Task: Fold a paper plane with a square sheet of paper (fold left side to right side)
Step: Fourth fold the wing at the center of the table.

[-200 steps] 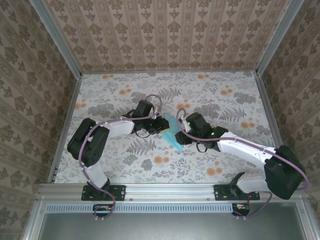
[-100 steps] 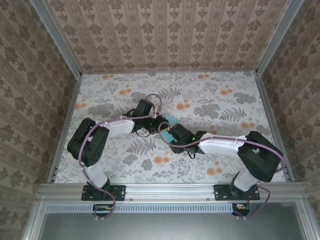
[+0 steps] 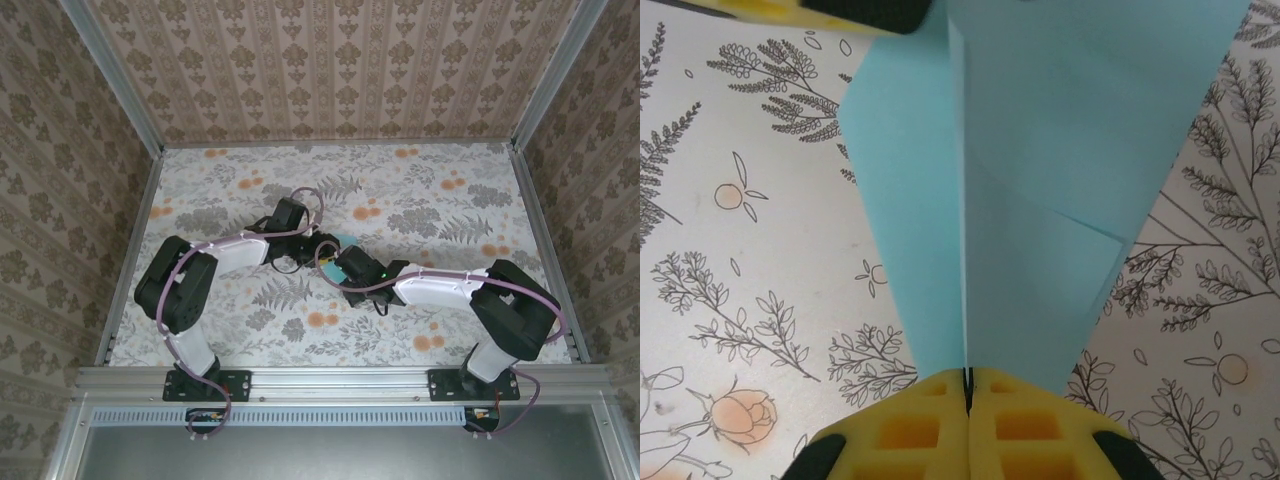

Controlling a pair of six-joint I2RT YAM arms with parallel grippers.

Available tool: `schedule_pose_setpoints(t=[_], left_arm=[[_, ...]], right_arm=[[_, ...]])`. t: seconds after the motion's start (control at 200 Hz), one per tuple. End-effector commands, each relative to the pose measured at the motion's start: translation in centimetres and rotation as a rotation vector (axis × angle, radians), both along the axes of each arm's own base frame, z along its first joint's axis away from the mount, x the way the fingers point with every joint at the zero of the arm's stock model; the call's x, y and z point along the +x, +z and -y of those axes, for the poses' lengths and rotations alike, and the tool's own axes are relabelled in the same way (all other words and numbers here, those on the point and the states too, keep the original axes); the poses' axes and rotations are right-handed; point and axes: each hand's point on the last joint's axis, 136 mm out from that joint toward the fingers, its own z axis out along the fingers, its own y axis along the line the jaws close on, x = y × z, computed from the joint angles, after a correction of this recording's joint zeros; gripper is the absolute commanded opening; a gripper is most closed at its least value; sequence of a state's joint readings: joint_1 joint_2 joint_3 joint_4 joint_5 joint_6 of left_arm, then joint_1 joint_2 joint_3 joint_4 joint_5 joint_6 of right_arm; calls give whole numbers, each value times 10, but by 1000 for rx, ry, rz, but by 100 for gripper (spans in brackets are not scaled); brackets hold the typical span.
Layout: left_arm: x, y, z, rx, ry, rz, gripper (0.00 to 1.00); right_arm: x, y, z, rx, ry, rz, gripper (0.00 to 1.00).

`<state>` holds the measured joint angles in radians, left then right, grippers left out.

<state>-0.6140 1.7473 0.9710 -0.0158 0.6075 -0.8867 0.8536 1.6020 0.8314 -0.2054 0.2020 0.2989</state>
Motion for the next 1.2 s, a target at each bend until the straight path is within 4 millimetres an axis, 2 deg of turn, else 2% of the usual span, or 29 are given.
schedule_pose_setpoints(t=[0.0,0.16,0.33,0.425,0.71,1.195], left_arm=[[5,25,-13,-1,12,67,47],[5,24,-35,18,51,69,50],[-1,12,-39,27,54,41,35],[-3,6,-32,12,43,27,30],[-3,-10,-1,-11,-11,-7,33],[-4,-30,17,7,-38,-48,41]], right_arm=[[-4,0,-4,48,-6,-34,5],[-8,6,-11,168,-3,-88,4],[-11,13,-16,289,-2,-167,3],[-14,12,-16,340,-8,-208,3],[-15,4,-12,404,-36,-277,2],[-12,-6,-5,484,-87,-341,2]])
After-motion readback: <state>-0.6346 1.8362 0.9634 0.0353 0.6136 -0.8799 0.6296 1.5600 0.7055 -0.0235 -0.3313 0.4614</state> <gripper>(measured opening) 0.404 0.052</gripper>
